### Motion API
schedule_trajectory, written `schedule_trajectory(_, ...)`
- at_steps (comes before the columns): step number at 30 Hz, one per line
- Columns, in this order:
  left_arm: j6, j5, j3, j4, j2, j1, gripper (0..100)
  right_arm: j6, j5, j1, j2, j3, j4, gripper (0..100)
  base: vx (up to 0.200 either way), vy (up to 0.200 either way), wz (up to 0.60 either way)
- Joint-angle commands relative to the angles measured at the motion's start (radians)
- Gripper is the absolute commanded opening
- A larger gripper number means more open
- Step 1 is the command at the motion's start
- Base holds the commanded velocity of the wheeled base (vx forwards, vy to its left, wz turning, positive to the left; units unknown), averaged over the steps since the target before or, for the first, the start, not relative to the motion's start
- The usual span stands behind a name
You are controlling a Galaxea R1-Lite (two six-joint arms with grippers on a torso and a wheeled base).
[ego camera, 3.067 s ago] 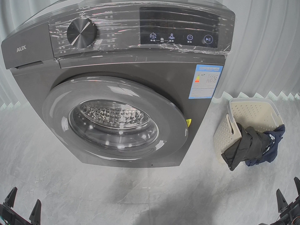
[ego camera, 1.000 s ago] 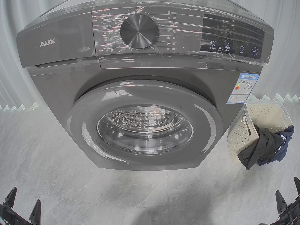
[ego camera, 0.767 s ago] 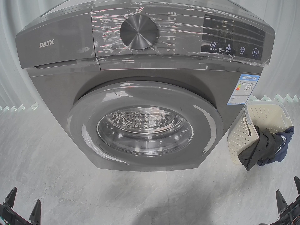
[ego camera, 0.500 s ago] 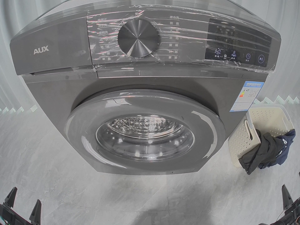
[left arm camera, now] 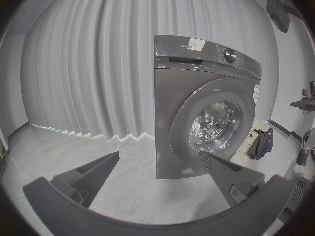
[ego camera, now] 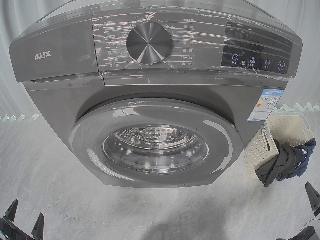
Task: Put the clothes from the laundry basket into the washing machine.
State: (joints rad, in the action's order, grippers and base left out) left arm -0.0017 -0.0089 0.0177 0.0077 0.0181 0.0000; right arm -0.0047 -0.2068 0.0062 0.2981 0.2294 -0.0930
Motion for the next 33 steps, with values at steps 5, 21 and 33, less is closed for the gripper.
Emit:
schedule_trajectory(5,0.0,0.0,-0.016,0.0,-0.018,0.0,100,-0.051,-0.118,0.12,0.461,0.021,-0.185,100,0.0,0.0,0.0)
schedule_trajectory(21,-0.003,-0.005,-0.016,0.0,-0.018,0.0,100,0.069,-0.052,0.341,0.757,0.168,-0.297,100,0.0,0.025,0.0)
schedule_trajectory(33,-0.001,-0.005,-0.016,0.0,-0.018,0.0,100,0.071,-0.026,0.347,0.865,0.212,-0.337,100,0.0,0.067,0.0)
